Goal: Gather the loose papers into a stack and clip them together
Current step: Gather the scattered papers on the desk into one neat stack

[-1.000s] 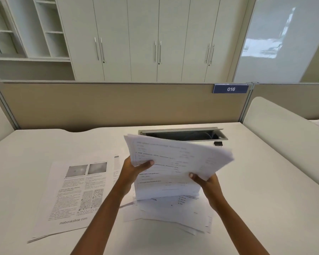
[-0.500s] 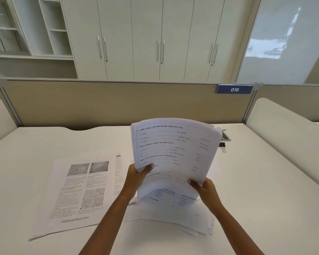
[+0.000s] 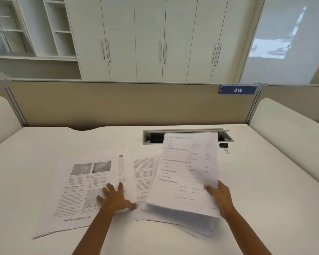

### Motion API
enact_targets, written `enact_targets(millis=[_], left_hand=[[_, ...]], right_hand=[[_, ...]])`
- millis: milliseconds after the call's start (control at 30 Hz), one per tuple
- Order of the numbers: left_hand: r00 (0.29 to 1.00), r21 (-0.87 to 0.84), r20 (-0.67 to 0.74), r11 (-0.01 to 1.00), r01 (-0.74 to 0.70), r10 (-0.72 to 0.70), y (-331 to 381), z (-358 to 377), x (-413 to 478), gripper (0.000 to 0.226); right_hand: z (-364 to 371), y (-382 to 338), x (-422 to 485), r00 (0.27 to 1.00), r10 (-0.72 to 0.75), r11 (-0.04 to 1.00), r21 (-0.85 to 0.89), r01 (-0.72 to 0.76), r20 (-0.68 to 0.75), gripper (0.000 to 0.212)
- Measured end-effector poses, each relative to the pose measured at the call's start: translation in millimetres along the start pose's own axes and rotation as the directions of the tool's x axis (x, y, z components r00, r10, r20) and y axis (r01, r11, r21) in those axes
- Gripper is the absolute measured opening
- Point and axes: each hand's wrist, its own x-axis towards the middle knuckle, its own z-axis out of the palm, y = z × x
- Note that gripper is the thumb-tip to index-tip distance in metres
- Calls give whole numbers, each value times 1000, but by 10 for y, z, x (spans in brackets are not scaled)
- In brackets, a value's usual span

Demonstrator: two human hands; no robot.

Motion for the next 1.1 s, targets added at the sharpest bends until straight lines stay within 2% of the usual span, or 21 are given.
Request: enact_targets(millis=[100,200,300,367,467,533,600,767,933,1033,1100], left_hand=[[1000,18,-30,1000,-5,5,-42,27,16,105],[982,182,-172,982,-42,74,-71,36,13,75],[955,301,-269,953,-39,124,-81,83,-3,54],[915,243,-375,968,-57,148,-91,93,-4,49],[842,8,-524,989,-146,129,-51,1,-36,49],[801,-97,-581,964,-246,146,83,-82,-103,49],[774,-125,-601,932,-339,201,302,-137,-195,50],[732,-16,-545,868,-497,409,974,-46,-443,51],[798,-54,-294,825,-563,526,1363,144,-612,48],[819,-107,-78,812,-574,568,1395,236,-622,65],[824,-158,-38,811,-563,565,1363,230,-600,74]], right_hand=[[32,105,-21,994,102,995,6,-102,25,25],[68,209,-47,983,174,984,37,-176,54,29],[86,237,-84,977,201,977,61,-205,68,32],[91,217,-106,979,191,979,60,-196,77,28],[96,199,-110,983,166,984,59,-171,82,24],[117,196,-111,983,156,985,55,-161,94,26],[165,188,-124,983,145,988,37,-150,114,26],[289,118,-166,971,144,989,-4,-146,190,24],[310,79,-226,949,192,981,-29,-191,249,29],[264,100,-236,939,233,972,-47,-228,254,38],[234,99,-243,927,279,960,-36,-279,251,54]])
